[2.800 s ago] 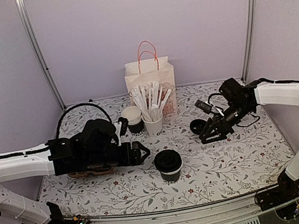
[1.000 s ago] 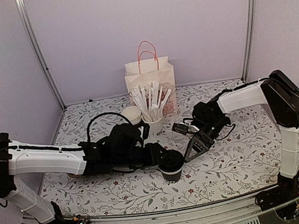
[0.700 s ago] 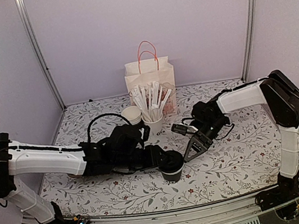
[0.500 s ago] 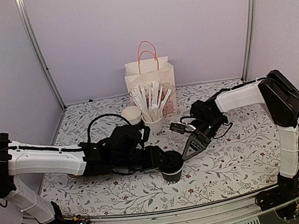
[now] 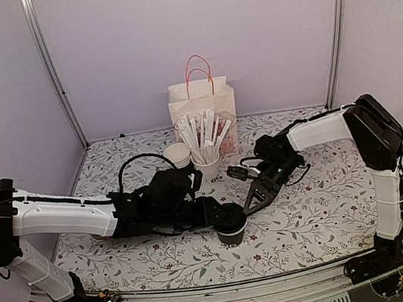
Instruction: Pack the takeout coffee
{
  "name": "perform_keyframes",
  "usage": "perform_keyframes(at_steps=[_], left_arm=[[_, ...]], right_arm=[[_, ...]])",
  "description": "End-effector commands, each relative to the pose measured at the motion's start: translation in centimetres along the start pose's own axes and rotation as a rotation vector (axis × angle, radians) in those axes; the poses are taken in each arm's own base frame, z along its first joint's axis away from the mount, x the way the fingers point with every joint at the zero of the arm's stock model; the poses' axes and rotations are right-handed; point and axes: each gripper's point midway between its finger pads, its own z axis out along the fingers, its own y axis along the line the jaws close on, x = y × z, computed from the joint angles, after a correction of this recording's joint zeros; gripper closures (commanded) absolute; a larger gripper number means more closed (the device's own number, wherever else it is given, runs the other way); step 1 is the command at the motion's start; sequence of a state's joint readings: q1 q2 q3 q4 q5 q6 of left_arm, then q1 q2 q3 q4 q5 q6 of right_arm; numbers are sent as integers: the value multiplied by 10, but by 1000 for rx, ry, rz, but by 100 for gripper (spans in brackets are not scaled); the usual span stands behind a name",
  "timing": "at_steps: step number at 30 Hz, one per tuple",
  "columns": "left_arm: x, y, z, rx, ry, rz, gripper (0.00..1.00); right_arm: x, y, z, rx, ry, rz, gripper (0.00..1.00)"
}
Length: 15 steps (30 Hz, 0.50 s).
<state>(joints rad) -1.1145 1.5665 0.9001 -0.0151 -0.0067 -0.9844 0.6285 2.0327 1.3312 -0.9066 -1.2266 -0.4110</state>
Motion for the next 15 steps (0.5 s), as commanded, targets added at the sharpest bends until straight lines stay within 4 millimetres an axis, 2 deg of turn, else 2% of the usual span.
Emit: perform_keyframes(at_steps=[1, 4, 7, 12, 15], left_arm=[[21, 7, 12, 6, 62, 3, 50], [29, 15, 14, -7, 85, -4, 50], [37, 22, 17, -21, 106, -12, 50], [55, 40, 25, -54, 157, -29, 51], [69, 54, 26, -79, 191, -56, 53]], right_arm=[[18, -40, 9, 117, 61, 82, 57], [31, -62, 9, 216, 92, 128, 59], [42, -74, 8, 270, 114, 175, 62], [48, -84, 8, 309, 128, 194, 63], [47, -81, 11, 263, 124, 193, 64]])
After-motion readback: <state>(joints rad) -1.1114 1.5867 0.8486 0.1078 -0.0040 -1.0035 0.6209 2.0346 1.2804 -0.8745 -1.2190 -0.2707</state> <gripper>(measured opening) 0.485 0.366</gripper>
